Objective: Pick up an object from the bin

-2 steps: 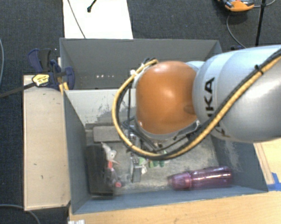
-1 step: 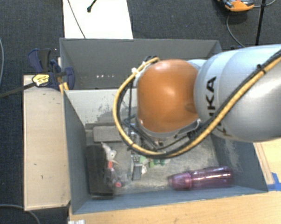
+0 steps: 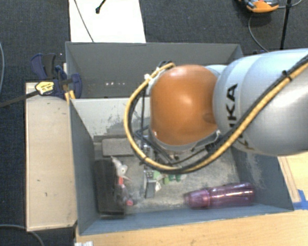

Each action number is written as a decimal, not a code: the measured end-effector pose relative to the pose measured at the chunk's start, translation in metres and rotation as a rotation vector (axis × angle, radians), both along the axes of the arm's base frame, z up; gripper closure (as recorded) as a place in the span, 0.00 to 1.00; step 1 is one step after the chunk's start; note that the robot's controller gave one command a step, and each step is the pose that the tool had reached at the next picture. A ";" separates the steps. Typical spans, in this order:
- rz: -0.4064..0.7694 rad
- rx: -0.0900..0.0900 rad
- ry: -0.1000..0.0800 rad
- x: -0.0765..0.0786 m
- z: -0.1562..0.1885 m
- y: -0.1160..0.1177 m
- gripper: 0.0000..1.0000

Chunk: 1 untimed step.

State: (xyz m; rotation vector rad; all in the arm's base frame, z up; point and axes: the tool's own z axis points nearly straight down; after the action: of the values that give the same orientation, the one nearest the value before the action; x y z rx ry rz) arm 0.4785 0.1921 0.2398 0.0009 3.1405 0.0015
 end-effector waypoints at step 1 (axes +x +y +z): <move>0.023 0.007 -0.019 0.008 0.024 -0.004 0.00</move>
Offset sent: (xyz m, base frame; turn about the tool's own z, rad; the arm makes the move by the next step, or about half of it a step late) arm 0.0099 -0.0664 0.0726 0.0513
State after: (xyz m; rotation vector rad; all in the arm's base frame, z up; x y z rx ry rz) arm 0.4869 0.1883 0.2636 -0.0352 3.1215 0.0120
